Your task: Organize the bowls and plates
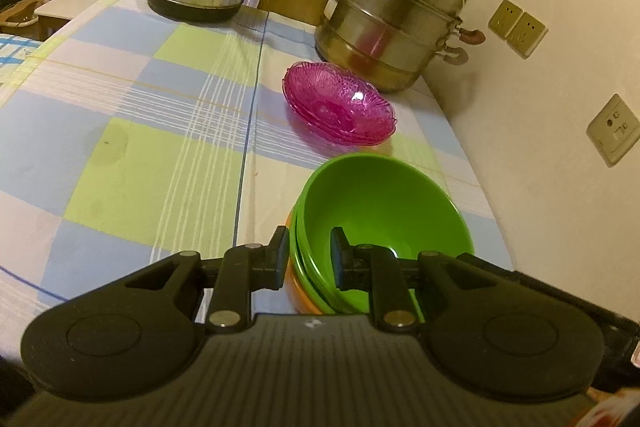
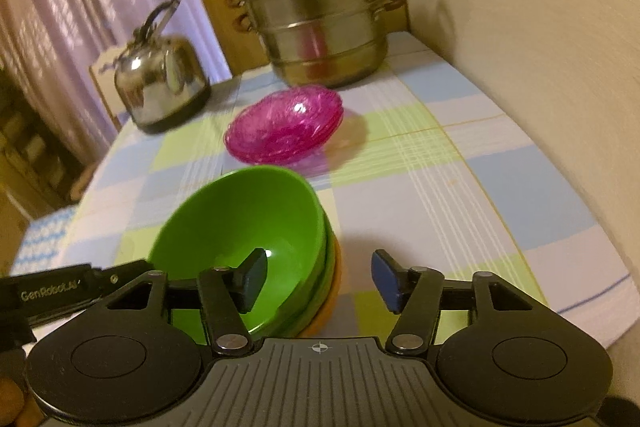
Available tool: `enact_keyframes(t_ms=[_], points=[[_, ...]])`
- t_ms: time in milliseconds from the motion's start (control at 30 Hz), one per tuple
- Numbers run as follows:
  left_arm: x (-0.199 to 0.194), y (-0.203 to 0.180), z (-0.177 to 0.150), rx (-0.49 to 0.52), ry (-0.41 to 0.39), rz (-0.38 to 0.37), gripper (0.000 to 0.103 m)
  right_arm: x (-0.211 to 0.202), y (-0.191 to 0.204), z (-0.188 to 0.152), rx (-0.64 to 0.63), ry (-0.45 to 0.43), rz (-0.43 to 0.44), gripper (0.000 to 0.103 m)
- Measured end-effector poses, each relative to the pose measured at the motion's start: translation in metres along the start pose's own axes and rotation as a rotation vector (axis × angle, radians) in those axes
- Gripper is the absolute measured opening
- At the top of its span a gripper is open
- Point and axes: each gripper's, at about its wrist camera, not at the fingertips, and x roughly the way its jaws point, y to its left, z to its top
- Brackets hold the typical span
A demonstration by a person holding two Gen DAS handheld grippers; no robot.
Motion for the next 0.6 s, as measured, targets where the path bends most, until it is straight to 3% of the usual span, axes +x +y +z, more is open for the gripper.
enact_keyframes(t_ms=[133, 333, 400, 600], points=[[-0.019, 0.001, -0.006, 0.020, -0.017, 0.006, 0.024, -0.016, -0.008, -0.004, 0.052, 0.003, -0.002, 0.063], [-0.041, -0.002, -0.021, 0.089, -0.016, 0.027, 0.043, -0.041, -0.013, -0.016, 0.086, 0.005, -0.016, 0.068], [-0.047, -0.004, -0.028, 0.118, -0.008, 0.038, 0.054, -0.048, -0.014, -0.023, 0.084, 0.013, -0.026, 0.070], [-0.058, -0.005, -0.052, 0.190, 0.013, 0.071, 0.067, -0.065, -0.013, -0.045, 0.042, 0.039, -0.058, 0.073]])
